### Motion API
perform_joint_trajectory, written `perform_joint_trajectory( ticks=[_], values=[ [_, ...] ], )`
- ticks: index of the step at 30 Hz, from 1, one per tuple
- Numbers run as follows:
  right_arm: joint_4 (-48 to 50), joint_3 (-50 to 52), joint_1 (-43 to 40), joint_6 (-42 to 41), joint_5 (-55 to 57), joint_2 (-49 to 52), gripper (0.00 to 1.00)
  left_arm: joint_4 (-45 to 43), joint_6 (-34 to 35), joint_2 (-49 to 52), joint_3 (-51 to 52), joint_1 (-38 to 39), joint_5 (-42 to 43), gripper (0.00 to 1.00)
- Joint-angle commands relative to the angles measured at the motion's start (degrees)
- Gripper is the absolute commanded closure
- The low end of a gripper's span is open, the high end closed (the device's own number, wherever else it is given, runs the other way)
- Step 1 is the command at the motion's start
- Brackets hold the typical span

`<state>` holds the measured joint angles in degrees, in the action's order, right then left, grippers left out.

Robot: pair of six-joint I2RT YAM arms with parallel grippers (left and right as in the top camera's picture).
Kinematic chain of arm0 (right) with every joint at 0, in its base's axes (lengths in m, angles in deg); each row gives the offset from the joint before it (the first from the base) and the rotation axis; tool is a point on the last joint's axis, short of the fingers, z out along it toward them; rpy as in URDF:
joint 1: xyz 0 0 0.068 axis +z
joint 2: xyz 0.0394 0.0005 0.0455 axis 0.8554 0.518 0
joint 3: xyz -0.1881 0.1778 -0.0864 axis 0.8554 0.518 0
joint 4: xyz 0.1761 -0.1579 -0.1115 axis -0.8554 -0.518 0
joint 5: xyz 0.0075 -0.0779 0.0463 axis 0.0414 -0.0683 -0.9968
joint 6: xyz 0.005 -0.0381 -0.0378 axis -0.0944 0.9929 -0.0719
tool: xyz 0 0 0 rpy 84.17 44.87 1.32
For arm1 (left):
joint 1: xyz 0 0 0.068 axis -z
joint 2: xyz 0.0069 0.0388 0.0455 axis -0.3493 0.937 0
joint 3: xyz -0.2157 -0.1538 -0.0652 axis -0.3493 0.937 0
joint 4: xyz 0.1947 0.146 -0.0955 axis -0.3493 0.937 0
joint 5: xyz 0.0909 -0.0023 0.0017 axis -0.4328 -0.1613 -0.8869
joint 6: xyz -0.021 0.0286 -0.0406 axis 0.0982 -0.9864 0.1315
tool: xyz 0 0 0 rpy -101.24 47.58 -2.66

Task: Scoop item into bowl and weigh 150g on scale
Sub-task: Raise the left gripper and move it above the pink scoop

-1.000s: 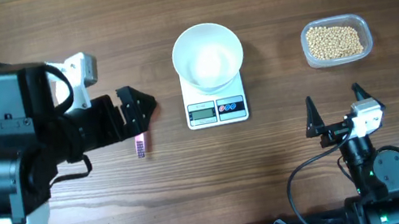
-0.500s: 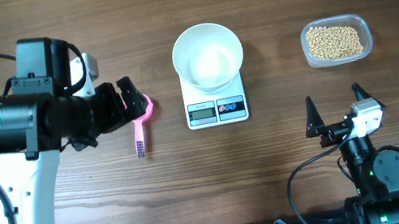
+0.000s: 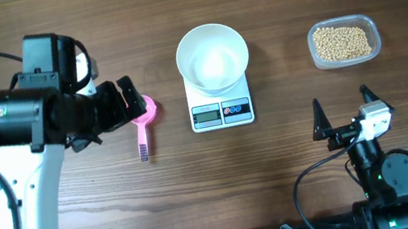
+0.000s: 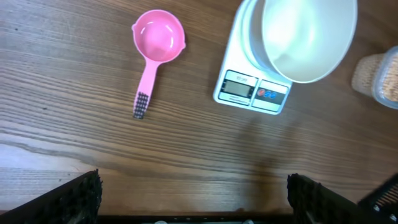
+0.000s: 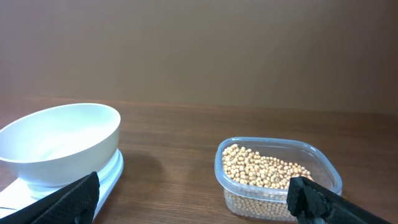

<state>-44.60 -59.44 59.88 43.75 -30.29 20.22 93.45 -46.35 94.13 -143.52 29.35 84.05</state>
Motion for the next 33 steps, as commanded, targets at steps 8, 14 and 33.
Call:
perform_joint_trajectory(
  ticks=[8,14,33],
  values=[
    [0.1,0.1,0.0,0.7,0.7,-0.1,0.00,-2.2,0.7,3.6,2.6,0.2,-1.7,0.00],
    [0.1,0.1,0.0,0.7,0.7,-0.1,0.00,-3.8,0.7,3.6,2.6,-0.7,-3.7,0.00],
    [0.1,0.1,0.0,0.7,0.7,-0.1,0.00,-4.0,0.7,3.6,2.6,-12.2,-3.7,0.00]
  ],
)
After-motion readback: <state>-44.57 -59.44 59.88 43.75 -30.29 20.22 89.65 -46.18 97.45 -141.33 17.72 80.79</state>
